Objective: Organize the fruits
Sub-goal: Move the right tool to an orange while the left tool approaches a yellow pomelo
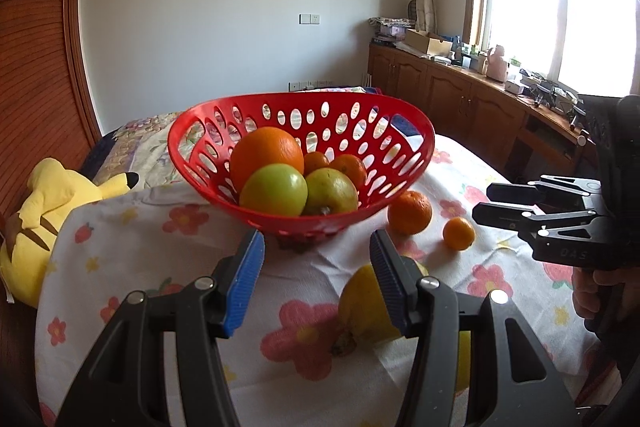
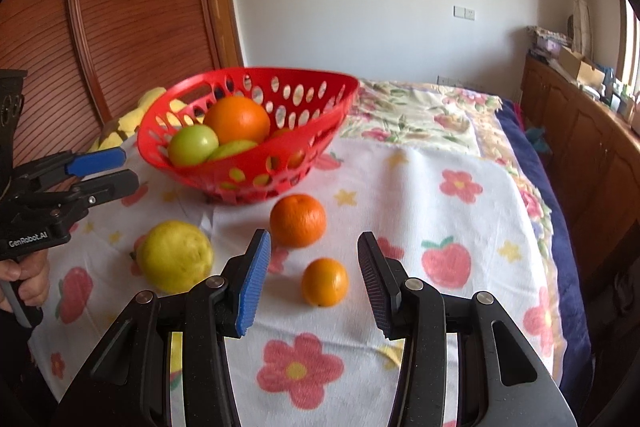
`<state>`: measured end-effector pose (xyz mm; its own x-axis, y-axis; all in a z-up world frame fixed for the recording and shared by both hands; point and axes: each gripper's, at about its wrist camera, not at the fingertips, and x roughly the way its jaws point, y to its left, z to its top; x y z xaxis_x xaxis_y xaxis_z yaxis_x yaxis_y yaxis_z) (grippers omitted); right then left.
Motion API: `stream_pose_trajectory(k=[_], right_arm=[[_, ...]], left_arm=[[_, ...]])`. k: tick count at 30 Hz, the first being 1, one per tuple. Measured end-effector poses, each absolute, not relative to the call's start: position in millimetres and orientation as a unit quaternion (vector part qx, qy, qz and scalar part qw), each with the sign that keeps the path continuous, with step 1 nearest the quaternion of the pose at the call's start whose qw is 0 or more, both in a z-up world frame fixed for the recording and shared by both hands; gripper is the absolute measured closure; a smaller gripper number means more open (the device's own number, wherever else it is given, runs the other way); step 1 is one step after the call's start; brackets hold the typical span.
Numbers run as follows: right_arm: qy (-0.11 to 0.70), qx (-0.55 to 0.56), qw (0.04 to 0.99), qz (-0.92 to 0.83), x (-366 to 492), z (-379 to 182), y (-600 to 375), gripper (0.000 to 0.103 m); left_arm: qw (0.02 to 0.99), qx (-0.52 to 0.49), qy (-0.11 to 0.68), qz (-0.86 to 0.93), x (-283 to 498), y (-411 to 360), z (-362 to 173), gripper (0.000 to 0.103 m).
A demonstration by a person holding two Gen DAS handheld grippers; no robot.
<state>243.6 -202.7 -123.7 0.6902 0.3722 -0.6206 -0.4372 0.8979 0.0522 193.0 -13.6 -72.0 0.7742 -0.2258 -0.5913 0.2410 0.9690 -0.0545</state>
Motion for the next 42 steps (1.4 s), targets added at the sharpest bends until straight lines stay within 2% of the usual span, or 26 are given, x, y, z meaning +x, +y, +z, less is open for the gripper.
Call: stream_pose_trajectory(k=[12, 24, 29, 42], right_arm=[[0.362, -0.046, 0.905, 0.22, 248.8, -145.4, -204.3, 0.057], [0.391, -0.059, 0.893, 0.216, 257.0, -161.9, -198.0, 0.057], [0.394, -0.07, 0.892, 0.21, 254.9, -165.1, -197.9, 0.072], [0.378, -0.06, 0.898, 0.218, 223.5, -157.8, -210.0, 0.072]], left_arm=[[0.937, 0.02, 0.326, -0.126, 191.1, -18.8, -96.2, 0.048], [0.939, 0.017, 0.321, -0.126, 191.7, -17.4, -97.2, 0.047], [0.939, 0.017, 0.321, -0.125, 191.8, -17.6, -96.9, 0.047], [0.936, 0.025, 0.327, -0.127, 183.2, -24.6, -89.9, 0.047]])
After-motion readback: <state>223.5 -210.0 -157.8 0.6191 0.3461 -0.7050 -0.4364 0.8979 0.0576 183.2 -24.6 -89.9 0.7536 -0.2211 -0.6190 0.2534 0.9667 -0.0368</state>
